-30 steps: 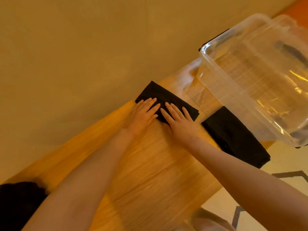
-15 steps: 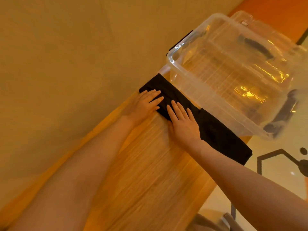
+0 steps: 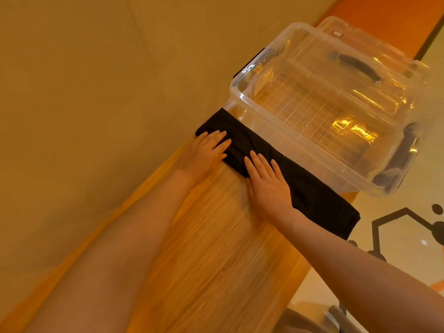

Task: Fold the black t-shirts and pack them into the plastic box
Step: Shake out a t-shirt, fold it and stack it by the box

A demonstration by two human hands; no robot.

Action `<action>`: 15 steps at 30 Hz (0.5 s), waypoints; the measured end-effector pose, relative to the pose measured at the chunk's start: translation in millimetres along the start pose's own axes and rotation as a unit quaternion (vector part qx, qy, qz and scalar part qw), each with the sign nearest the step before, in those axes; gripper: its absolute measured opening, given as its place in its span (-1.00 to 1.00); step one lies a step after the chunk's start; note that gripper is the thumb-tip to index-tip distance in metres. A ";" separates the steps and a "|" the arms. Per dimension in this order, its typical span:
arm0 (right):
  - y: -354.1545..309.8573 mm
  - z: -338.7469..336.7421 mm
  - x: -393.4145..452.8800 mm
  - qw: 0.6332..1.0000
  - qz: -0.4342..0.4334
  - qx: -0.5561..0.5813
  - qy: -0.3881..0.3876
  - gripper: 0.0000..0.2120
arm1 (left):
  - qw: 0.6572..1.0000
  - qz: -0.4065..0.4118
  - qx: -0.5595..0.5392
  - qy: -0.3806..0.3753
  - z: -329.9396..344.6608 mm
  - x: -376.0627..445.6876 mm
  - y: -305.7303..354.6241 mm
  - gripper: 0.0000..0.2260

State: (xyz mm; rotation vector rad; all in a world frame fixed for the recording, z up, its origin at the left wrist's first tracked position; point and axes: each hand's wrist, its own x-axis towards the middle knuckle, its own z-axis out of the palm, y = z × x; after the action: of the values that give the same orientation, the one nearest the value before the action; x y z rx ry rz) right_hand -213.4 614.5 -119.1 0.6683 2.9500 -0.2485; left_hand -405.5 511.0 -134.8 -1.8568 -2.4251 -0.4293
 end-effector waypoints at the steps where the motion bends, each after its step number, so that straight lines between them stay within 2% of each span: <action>1: 0.1 -0.8 -0.3 1.000 -0.003 0.006 0.002 -0.49 | 1.000 0.001 0.000 0.004 -0.6 -0.7 2.1 -0.65; 7: 10.8 -5.7 -17.2 0.999 0.004 0.037 0.035 -0.47 | 0.998 0.025 -0.042 0.025 -0.9 -11.2 21.6 -0.66; 11: 21.0 -5.4 -29.7 1.000 0.002 0.026 0.000 -0.43 | 0.998 0.043 -0.035 0.014 1.7 -19.2 27.1 -0.70; 15: 28.4 -4.2 -25.2 0.999 -0.009 0.004 -0.038 -0.38 | 1.000 0.004 -0.027 -0.008 -2.2 -15.7 38.8 -0.67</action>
State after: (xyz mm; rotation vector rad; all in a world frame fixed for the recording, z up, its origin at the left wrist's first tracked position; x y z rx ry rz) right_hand -178.7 630.0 -115.3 0.6185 2.8846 -0.2810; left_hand -364.5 505.0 -128.9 -1.8966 -2.4393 -0.4862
